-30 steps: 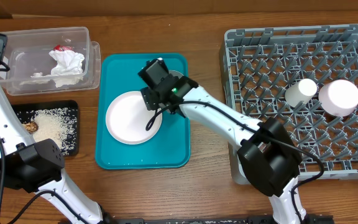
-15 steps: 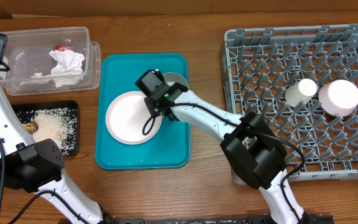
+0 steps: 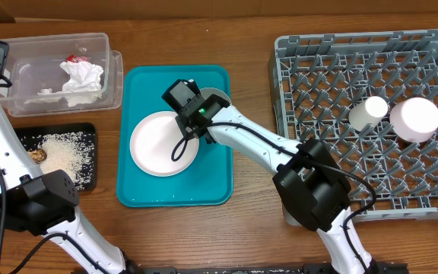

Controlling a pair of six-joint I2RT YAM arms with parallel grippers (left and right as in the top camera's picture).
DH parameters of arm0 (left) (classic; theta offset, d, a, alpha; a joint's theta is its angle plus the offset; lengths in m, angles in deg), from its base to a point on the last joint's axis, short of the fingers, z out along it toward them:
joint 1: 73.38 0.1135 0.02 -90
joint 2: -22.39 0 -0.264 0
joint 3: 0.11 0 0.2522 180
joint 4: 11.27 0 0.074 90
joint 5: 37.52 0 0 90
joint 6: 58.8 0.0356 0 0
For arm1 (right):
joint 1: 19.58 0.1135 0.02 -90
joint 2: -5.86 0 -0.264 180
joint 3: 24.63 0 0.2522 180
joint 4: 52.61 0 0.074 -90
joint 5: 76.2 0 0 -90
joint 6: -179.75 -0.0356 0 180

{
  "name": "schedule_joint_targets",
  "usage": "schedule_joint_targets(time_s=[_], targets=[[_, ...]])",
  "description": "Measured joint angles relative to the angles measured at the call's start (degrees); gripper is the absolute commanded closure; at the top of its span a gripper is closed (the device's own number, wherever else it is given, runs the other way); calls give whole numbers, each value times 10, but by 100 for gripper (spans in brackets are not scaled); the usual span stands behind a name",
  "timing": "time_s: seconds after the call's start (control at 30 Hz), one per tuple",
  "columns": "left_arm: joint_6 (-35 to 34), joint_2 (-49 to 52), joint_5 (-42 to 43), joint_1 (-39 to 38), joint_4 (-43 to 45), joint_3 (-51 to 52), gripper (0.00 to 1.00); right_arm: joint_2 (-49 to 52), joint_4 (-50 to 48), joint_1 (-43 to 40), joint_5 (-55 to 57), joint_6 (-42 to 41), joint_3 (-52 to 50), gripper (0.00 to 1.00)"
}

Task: Sort waste into correct bins and load items into the dishwasher
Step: 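Grasp the white bowl and carry it right over the rack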

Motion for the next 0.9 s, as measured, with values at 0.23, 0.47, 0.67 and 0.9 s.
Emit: schedule_joint_targets(time_s=[0.23,0.47,0.67,0.9], targets=[[0,0,0,0,0,0,0,0,37,3,0,2,17,96],[0,0,0,0,0,0,0,0,122,-1,5,-5,106,96],[0,0,0,0,0,0,0,-11,228,-45,26,-39,218,96],[0,0,0,0,0,0,0,-102,321,-198,-16,-68,259,96]])
